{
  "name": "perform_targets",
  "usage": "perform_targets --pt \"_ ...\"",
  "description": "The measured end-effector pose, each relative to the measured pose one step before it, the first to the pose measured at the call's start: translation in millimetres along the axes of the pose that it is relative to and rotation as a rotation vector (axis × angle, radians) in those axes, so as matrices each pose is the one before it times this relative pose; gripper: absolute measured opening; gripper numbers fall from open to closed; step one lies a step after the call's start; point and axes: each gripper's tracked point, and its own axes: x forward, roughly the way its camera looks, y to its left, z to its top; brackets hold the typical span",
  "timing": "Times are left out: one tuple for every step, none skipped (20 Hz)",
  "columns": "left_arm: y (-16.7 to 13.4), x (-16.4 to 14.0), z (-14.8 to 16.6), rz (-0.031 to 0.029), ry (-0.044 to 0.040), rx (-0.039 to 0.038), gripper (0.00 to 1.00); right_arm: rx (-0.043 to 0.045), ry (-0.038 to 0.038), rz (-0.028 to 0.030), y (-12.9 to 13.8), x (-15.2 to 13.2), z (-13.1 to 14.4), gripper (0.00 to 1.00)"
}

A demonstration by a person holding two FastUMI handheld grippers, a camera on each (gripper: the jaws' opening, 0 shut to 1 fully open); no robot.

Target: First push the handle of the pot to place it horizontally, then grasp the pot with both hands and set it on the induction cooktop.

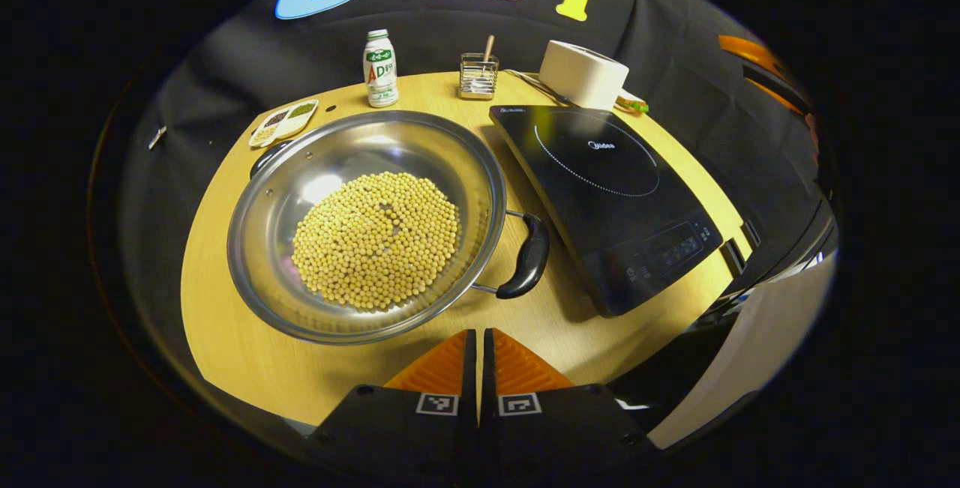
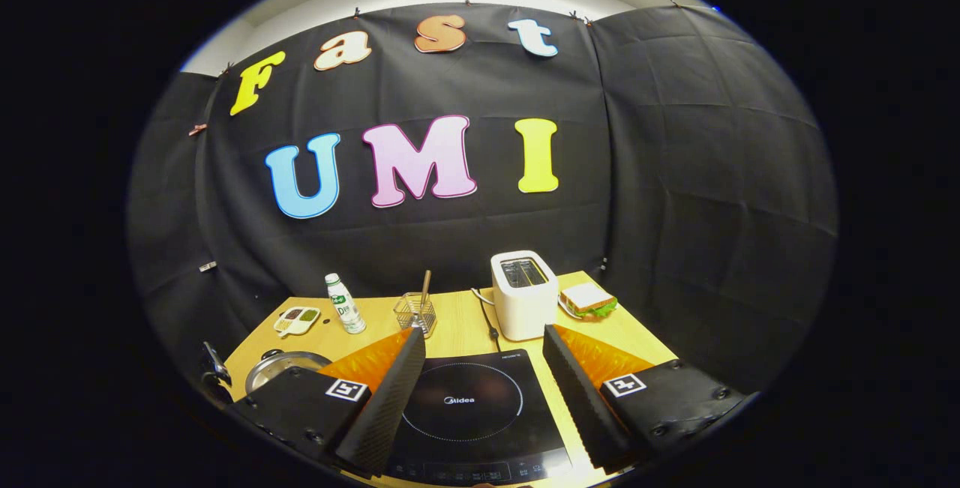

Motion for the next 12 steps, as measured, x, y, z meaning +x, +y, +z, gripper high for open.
perform_targets --pt "-2.01 3.63 0.83 0.00601 0.00679 0.01148 0.05 0.00514 0.00127 -0.00335 -2.92 1.18 0.25 0.98" --pt "-2.5 3.58 1.59 0.00146 0.00746 0.00713 0.05 0.00514 0.00045 -0.00322 -3.39 1.04 0.39 0.98" --pt "-1.59 3.13 0.79 -0.00009 0.00719 0.00508 0.05 0.00431 0.001 -0.00355 -2.93 0.53 -0.06 0.98" --pt "-2.95 3.82 2.41 -0.00038 0.00686 0.00562 0.05 0.00377 0.00179 -0.00285 -3.31 0.69 -0.32 0.99" --pt "-2.39 3.15 2.44 -0.00108 0.00222 0.00487 0.05 0.00301 0.00273 -0.00332 -2.87 0.56 -0.16 0.99" --pt "-2.41 3.0 3.57 -0.00196 0.00066 0.00146 0.05 0.00185 0.00257 -0.00055 -1.89 0.34 -0.5 0.99" --pt "-1.75 2.88 2.21 -0.00333 0.00107 -0.00156 0.05 0.00017 0.00303 0.00128 -1.48 0.3 -0.34 0.99" --pt "-1.3 2.66 2.93 -0.00141 0.00426 -0.00234 0.05 -0.00326 -0.0005 -0.00108 -1.9 -0.35 0.38 0.99" --pt "-0.22 2.05 1.96 0.0017 0.00001 0.00012 0.05 -0.00394 -0.00216 0.0005 -1.59 0.42 0.81 0.99" --pt "-1.03 1.78 2.3 -0.00057 0.00564 0.00081 0.05 -0.00186 -0.00205 0.00021 -1.78 -0.25 1.06 0.99" --pt "-0.6 1.63 1.54 0.00168 -0.00048 0.00222 0.05 0.00004 -0.00103 -0.00038 -2.06 -0.23 -0.09 0.99" --pt "-0.84 1.18 2.63 0.00067 0.0016 0.00345 0.05 0.00107 0.00203 -0.00199 -3.15 1.16 -0.26 0.99"
